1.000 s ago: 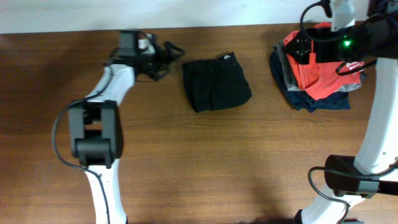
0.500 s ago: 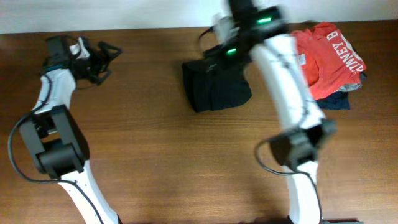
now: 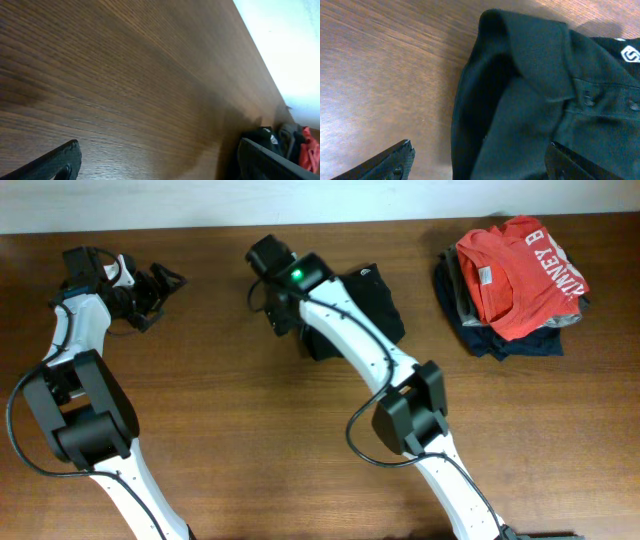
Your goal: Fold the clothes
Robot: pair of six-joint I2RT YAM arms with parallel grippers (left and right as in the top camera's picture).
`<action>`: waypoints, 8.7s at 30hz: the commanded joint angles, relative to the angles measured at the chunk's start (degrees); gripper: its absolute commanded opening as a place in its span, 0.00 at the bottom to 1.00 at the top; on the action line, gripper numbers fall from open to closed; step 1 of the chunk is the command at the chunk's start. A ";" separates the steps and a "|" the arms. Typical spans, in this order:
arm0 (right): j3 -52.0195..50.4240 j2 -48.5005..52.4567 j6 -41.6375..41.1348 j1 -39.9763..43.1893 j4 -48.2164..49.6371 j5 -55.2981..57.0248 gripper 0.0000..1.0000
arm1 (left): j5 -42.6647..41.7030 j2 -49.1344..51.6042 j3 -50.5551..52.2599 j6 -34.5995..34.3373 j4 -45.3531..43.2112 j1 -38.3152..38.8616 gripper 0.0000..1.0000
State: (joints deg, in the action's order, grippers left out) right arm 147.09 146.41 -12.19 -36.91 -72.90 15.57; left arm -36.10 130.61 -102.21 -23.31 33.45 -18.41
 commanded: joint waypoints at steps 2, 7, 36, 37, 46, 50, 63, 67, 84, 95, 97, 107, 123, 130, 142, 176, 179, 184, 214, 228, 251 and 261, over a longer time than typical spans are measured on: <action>0.44 4.48 -1.86 -1.01 1.36 11.41 0.88 | 1.84 -2.23 -0.68 3.74 1.42 -0.04 0.99; 0.00 6.16 -1.79 -0.04 3.82 15.78 0.89 | 4.68 -2.23 -0.68 5.11 3.58 -0.13 0.99; -13.16 7.72 -1.86 6.05 6.01 12.33 0.55 | 6.01 -2.23 -0.68 6.56 6.27 -0.13 0.99; -13.09 7.56 -1.88 6.69 5.20 12.52 0.45 | 6.01 -2.23 -0.68 6.54 6.27 -0.13 0.99; -2.93 4.94 -1.60 10.78 -5.07 12.52 0.04 | 6.01 -2.23 -0.68 6.51 6.25 0.07 0.99; 9.09 3.19 1.44 11.87 -12.15 12.46 0.04 | 6.01 -2.23 -0.68 6.51 6.25 0.33 0.99; 32.94 -4.37 8.83 19.47 -19.80 12.63 0.04 | 6.88 -2.23 -0.68 6.49 6.25 0.52 0.99; 32.94 -6.08 11.50 24.04 -18.23 18.82 0.04 | 7.52 -2.23 -0.68 6.49 6.25 0.52 0.99; 29.35 -4.48 46.99 44.02 -3.08 11.87 0.04 | 8.98 -2.23 -0.68 6.25 7.21 0.63 0.99; 11.69 -4.48 60.00 48.85 11.08 5.31 0.04 | 16.74 -2.23 -0.68 6.25 6.82 4.20 0.99; 8.61 -4.48 60.00 48.57 13.88 5.35 0.04 | 17.94 -2.23 -0.68 6.25 6.40 4.87 0.99; -2.16 -4.48 60.17 45.88 16.72 4.90 0.04 | 19.65 -2.21 -0.68 6.25 5.22 6.93 0.99; -1.22 -6.75 49.11 36.68 14.64 8.70 0.77 | 19.65 -2.21 -0.68 6.29 4.74 6.91 0.99; 1.11 -14.78 44.44 30.64 12.94 4.15 0.89 | 21.81 -2.21 -0.68 6.27 4.74 6.29 0.99; 1.11 -26.51 35.21 12.68 5.79 -3.61 0.99 | 25.03 -2.21 -0.68 6.27 4.76 6.27 0.99; 1.11 -30.71 17.88 2.12 2.73 -1.62 0.99 | 25.03 -2.21 -0.68 6.27 4.76 6.27 0.99; 1.09 -33.66 17.88 5.33 5.44 -2.36 0.99 | 25.03 -2.21 -0.68 6.27 4.76 6.27 0.99; -1.22 -39.80 20.68 13.64 9.46 -10.19 0.99 | 25.00 -2.21 -0.68 6.27 4.76 6.27 0.99; -118.79 -122.36 8.04 42.91 69.31 -18.45 0.99 | 25.03 -2.21 -0.68 6.27 4.76 6.27 0.99; -143.64 -140.67 1.46 43.56 72.70 -21.57 0.99 | 25.03 -2.21 -0.68 6.27 4.76 6.27 0.99; -146.77 -146.09 12.17 40.30 68.87 -21.16 0.99 | 25.03 -2.21 -0.68 6.27 4.76 6.27 0.99; -146.77 -146.09 12.17 40.30 68.87 -21.16 0.99 | 25.03 -2.21 -0.68 6.27 4.76 6.27 0.99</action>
State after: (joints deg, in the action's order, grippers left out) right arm 0.71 0.82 -0.01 3.90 -3.84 -5.48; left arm -11.49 130.61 -102.21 -17.91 38.17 -11.79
